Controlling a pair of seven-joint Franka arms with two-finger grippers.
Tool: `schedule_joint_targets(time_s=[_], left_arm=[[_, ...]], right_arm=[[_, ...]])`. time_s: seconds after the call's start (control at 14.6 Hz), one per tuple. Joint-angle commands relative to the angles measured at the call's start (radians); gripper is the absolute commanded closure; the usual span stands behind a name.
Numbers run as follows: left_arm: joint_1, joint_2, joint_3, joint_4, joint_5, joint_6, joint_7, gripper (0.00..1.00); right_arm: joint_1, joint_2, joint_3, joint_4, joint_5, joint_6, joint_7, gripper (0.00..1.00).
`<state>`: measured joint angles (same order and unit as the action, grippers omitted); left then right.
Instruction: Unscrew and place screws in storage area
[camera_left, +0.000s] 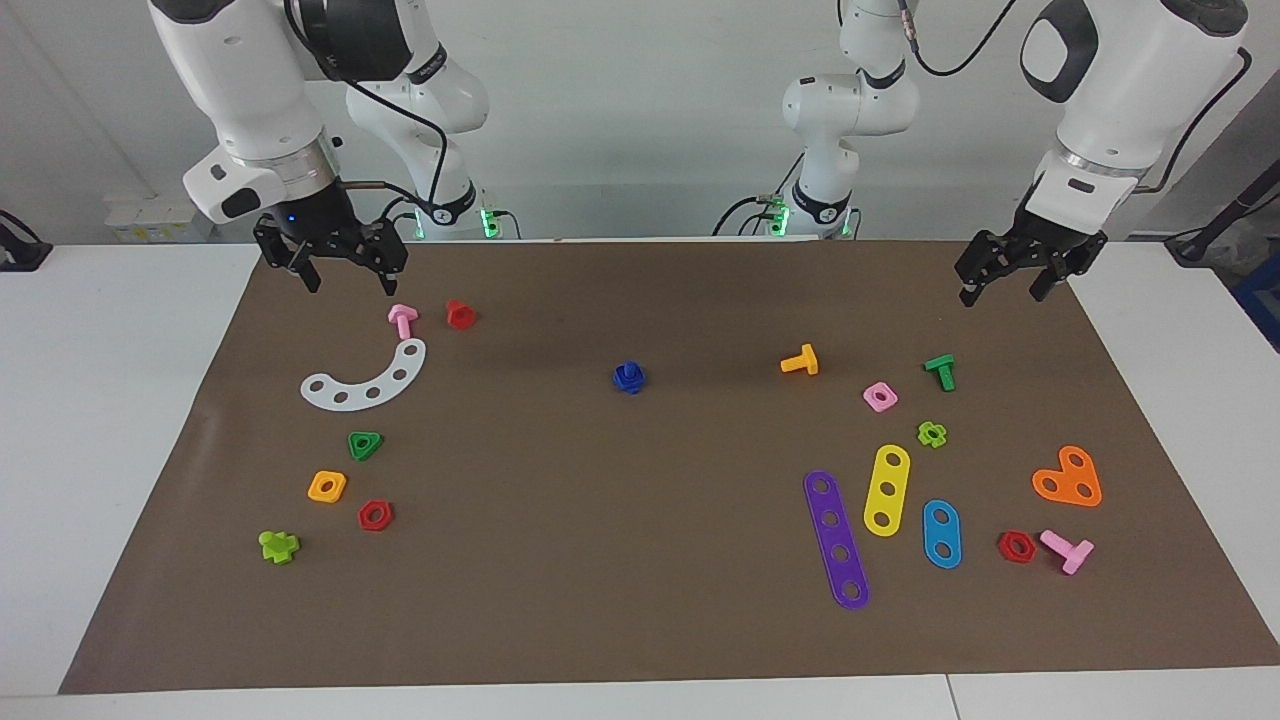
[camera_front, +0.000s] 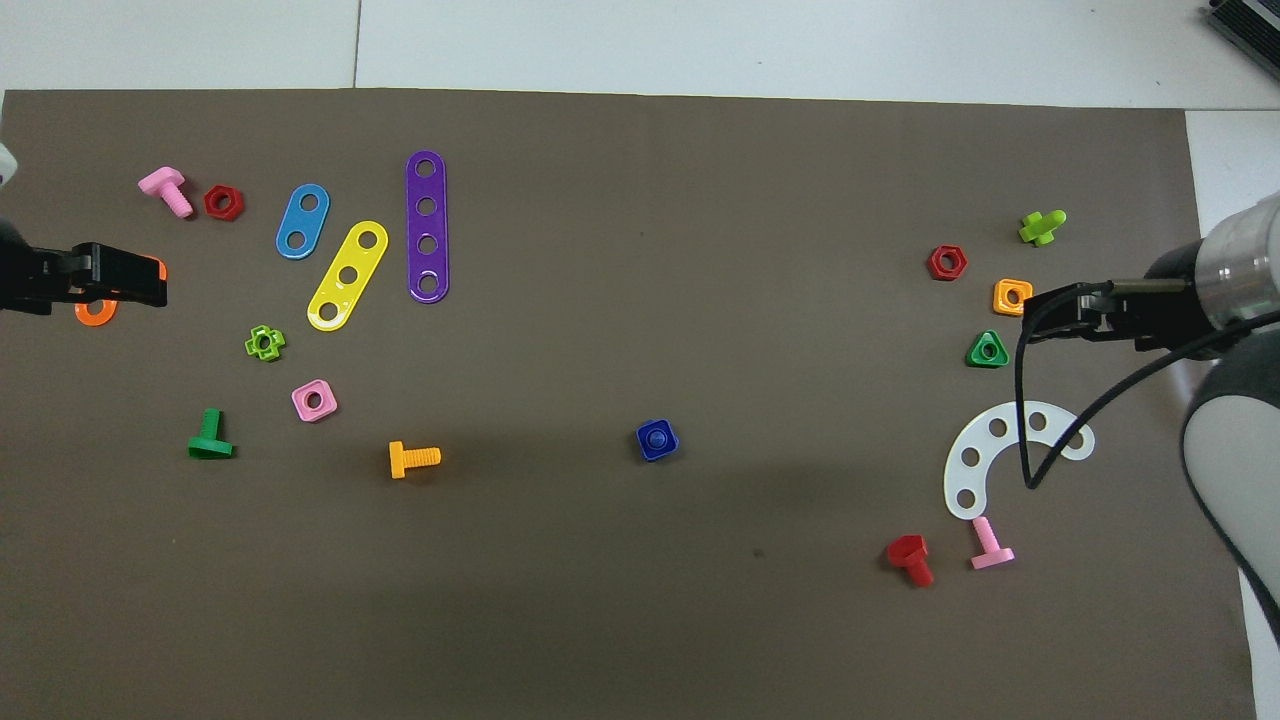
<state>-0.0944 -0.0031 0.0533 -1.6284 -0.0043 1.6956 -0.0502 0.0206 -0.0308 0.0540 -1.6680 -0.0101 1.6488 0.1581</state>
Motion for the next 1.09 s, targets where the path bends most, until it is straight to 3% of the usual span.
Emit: schedule_joint_targets(time_s=[0.0,0.2,0.48,0.68,1.02], left_arm=[[0.01,-0.017,-0.006,-0.007,0.021,-0.008,0.053,0.0],[0.013,-0.021,-0.007,-0.016,0.021,-0.016,0.064,0.0],[-0.008,-0.099,-0.016,-0.175,0.014,-0.004,0.095,0.0],[-0.096,-0.147,-0.018,-0.281,-0.009,0.024,0.063,0.0],[-0.33,-0.147,-0.02,-0.379,-0.036,0.162,-0.266,0.03]], right_arm=[[-0.013,-0.012,0.006,-0.004,0.029,-0.004,-0.032,0.0],[-0.013,-0.012,0.004,-0.004,0.029,-0.004,-0.032,0.0],[-0.013,-0.014,0.004,-0.004,0.029,-0.004,-0.032,0.0],[-0.013,-0.014,0.006,-0.004,0.029,-0.006,-0.032,0.0],[-0.013,-0.014,0.004,-0.004,0.029,-0.006,-0.032,0.0]])
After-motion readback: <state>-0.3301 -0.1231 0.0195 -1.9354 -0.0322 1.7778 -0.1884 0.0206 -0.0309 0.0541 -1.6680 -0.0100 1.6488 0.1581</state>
